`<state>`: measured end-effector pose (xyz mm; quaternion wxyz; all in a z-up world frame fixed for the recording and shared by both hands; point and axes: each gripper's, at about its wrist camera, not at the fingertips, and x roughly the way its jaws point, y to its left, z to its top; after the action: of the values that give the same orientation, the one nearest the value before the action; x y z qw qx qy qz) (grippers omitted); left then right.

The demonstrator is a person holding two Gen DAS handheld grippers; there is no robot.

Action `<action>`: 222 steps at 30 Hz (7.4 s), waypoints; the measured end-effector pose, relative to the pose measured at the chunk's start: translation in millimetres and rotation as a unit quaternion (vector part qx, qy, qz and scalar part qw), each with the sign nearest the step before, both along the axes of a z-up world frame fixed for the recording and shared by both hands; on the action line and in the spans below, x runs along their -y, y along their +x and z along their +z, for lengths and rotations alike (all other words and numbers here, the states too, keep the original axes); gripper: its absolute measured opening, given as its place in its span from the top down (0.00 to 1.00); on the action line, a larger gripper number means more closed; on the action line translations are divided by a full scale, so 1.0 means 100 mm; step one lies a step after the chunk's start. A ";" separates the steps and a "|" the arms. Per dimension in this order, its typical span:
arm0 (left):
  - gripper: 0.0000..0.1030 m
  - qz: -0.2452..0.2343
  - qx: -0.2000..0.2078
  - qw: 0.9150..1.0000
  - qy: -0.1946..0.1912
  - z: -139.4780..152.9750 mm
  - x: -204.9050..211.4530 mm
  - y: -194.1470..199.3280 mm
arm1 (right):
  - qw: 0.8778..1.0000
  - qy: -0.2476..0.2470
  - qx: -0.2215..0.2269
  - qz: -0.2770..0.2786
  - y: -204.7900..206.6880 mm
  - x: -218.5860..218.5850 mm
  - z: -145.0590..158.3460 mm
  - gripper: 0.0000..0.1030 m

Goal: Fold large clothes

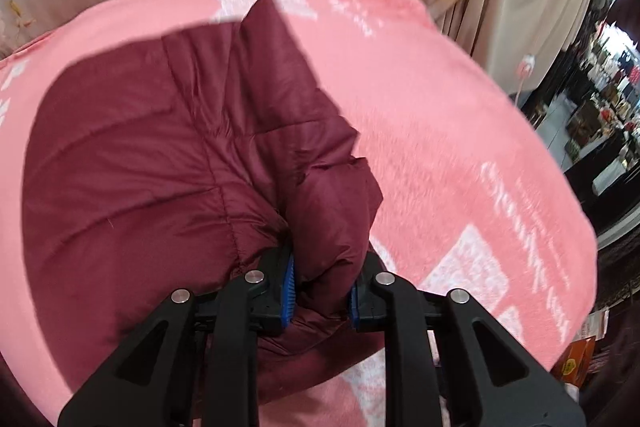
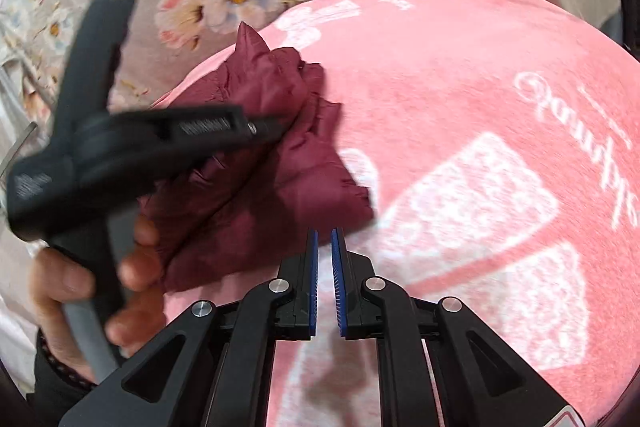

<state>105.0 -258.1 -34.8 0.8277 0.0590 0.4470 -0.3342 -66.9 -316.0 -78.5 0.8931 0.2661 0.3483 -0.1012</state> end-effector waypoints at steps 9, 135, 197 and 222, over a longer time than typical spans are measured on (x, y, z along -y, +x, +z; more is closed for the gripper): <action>0.54 -0.017 -0.016 0.998 -0.052 0.35 -0.20 -0.07 | 0.999 -0.023 0.031 -0.006 -0.15 0.13 0.35 0.89; 0.14 0.151 0.109 0.982 0.042 0.84 -1.30 0.80 | 0.992 -0.115 0.003 0.045 1.32 0.16 0.99 0.83; 0.04 0.201 -0.142 0.963 -0.112 -0.46 -1.75 1.36 | 0.985 0.168 0.001 0.038 1.39 0.70 -0.33 0.26; 0.59 0.084 0.119 0.984 -0.104 1.28 -1.57 -0.27 | 0.989 -0.011 0.142 0.046 0.14 -0.13 1.25 0.80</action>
<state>78.0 -101.2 93.5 0.9017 -0.0257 0.3115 -0.2987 -52.7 -302.7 46.2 0.9400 0.2521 0.2284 -0.0248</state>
